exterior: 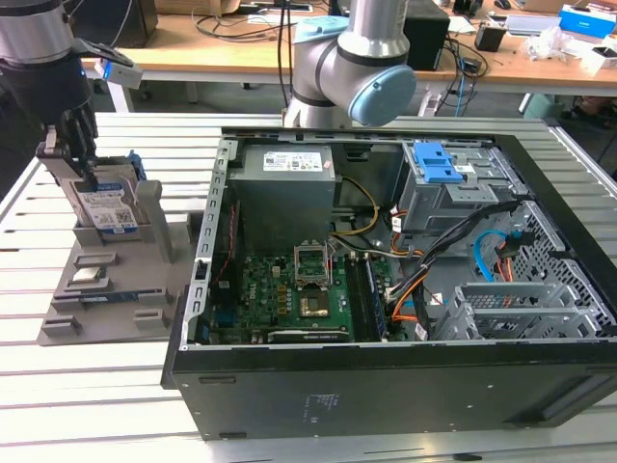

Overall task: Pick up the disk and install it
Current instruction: 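Pick up the disk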

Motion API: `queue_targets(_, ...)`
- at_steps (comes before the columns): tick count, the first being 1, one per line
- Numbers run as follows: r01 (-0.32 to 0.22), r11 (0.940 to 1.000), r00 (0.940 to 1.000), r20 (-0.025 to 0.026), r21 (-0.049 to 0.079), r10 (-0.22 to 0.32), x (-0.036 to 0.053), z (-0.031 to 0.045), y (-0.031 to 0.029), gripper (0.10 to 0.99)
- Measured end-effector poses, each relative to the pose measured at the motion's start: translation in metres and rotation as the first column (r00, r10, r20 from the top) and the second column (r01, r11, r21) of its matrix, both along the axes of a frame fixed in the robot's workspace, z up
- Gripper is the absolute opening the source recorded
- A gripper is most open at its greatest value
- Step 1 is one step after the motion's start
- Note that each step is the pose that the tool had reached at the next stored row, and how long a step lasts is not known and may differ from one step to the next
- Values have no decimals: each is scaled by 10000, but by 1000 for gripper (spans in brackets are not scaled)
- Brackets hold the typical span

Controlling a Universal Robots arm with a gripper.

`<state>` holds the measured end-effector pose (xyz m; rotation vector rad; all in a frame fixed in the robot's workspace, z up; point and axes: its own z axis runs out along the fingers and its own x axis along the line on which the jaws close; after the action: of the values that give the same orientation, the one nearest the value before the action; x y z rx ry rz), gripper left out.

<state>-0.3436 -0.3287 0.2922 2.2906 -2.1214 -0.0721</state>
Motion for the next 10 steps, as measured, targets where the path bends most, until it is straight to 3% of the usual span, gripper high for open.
queue_targets(6,-1,10000,10000,-1,0,1,0,-16,0,420)
queue_targets(8,-1,10000,10000,0,0,1,0,-17,0,365)
queue_targets(10,-1,10000,10000,-1,0,1,0,-18,0,365)
